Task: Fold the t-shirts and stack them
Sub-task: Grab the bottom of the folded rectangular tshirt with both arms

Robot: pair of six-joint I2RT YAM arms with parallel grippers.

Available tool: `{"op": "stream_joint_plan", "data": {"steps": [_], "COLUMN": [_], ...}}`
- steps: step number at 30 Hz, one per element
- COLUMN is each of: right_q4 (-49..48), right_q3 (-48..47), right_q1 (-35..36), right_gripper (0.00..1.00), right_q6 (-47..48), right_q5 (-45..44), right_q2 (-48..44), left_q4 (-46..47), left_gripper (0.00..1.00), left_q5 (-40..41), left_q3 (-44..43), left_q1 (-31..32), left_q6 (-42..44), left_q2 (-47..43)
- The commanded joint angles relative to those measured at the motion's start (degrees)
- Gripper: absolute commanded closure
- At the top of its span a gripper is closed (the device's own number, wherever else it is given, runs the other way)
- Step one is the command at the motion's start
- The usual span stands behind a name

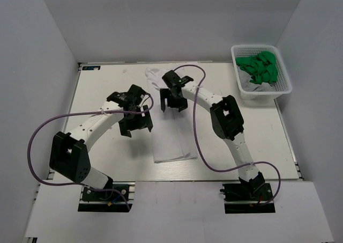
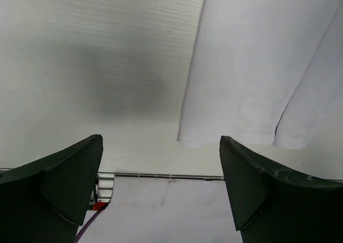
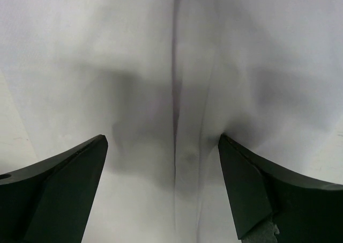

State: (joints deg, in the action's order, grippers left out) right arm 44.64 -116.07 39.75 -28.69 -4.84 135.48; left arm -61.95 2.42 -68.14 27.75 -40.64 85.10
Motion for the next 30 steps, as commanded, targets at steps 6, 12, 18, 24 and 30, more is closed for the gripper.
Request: {"op": "stream_joint_plan", "data": {"steps": [6, 12, 18, 24, 30], "right_q4": [-6.5, -15.4, -15.9, -13.6, -9.8], "right_q3": [4.3, 30.2, 54.9, 67.7, 69.7], "right_q1": [-1.2, -2.5, -4.9, -5.8, -6.0], "right_gripper": [0.1, 0.1, 0.1, 0.1, 0.1], "right_q6": [1.7, 7.1, 3.8, 0.8, 3.5], "right_q5": [8.6, 20.2, 22.6, 23.8, 23.6], "right_q2": [-12.2, -32.6, -51.8, -57.9, -53.5], "left_q4": [4.4, 18.5, 24.7, 25.2, 22.6], "left_gripper": [0.0, 0.0, 0.0, 0.0, 0.09], "left_q5": [-6.1, -19.3, -21.6, -21.6, -20.2], "left_q3": [5.3, 18.0, 24.4, 24.4, 25.4], "left_q1": [1.1, 2.1, 5.4, 9.3, 12.0], "left_q6": [-0.6, -0.6, -2.2, -2.7, -2.7], "left_q2": [-3.1, -5.8, -4.9, -1.9, -1.9]}}
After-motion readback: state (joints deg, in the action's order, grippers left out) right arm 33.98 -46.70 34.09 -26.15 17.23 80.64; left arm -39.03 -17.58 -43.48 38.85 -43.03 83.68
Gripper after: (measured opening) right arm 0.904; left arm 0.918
